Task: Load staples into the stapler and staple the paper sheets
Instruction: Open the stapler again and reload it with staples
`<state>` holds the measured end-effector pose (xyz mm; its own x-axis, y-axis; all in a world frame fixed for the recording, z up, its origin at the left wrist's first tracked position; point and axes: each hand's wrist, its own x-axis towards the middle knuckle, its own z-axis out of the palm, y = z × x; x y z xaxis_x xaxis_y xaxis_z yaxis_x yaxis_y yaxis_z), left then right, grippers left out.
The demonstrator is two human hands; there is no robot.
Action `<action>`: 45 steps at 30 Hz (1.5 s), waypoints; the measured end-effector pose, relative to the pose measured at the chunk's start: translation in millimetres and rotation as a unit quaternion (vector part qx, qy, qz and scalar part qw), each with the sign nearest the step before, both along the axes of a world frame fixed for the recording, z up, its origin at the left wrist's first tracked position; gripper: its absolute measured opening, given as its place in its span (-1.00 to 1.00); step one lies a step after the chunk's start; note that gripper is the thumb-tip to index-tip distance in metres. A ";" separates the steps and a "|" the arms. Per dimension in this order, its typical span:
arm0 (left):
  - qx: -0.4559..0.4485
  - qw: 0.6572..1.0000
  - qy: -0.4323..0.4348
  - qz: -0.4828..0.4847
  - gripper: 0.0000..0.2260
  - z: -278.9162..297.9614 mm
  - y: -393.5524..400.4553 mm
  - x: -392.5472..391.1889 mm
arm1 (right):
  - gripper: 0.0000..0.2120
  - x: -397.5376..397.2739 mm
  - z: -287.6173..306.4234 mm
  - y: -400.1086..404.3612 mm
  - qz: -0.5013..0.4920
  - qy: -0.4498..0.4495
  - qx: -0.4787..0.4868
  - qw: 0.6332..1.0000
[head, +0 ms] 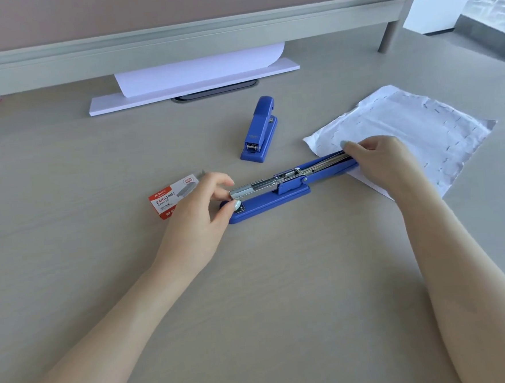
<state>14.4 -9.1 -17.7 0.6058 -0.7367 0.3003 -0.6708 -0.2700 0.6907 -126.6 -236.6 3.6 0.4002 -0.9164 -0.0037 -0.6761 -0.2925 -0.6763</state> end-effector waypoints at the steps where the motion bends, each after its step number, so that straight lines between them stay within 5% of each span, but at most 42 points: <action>1: 0.000 1.000 0.010 0.007 -0.80 -0.3 -0.1 0.1 | -0.60 -0.4 2.4 1.3 0.002 -0.053 0.014 0.998; 5: 0.004 1.000 0.004 0.008 -0.80 -0.2 -1.5 1.0 | -0.92 5.0 18.1 13.4 0.004 -0.310 0.095 0.946; 11: -0.004 1.000 0.000 0.017 -0.83 0.9 -3.5 2.0 | -0.64 26.7 24.7 49.0 0.096 -0.404 0.026 0.909; 19: -0.039 0.996 0.077 0.025 -0.69 1.5 -1.2 -1.4 | -0.62 49.2 -3.2 92.1 0.327 -0.208 -0.195 0.901; 23: -0.069 0.993 0.095 0.014 -0.62 3.2 -1.7 -1.5 | -0.67 49.9 -8.9 95.1 0.394 -0.156 -0.183 0.887; 25: -0.060 0.994 0.089 0.013 -0.67 3.3 -2.2 -2.4 | -0.67 49.2 -6.8 96.7 0.388 -0.154 -0.171 0.892; 30: -0.003 0.999 0.027 0.026 -0.93 -0.7 -2.1 -0.1 | -0.61 48.1 -8.2 118.4 0.206 -0.001 -0.367 0.907; 35: 0.015 0.999 -0.029 0.021 -0.90 0.5 -1.0 0.3 | -0.49 43.2 -5.9 130.3 0.262 0.024 -0.233 0.936; 39: 0.018 0.997 -0.027 -0.073 -0.85 1.8 4.0 -0.5 | -0.71 46.2 -1.6 121.4 0.278 -0.122 -0.106 0.947; 41: 0.014 0.992 -0.047 -0.118 -0.83 0.9 4.7 -1.8 | -0.86 45.4 0.7 108.1 0.297 -0.196 -0.005 0.934; 45: -0.004 0.986 -0.117 -0.118 -0.77 -1.3 3.2 -1.9 | -0.66 38.6 7.7 85.4 0.426 -0.226 0.102 0.870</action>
<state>12.5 -6.0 -19.0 0.3309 -0.8460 0.4180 -0.8558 -0.0824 0.5107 -88.0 -151.2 11.3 0.9370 -0.2844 0.2027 0.0760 -0.4006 -0.9131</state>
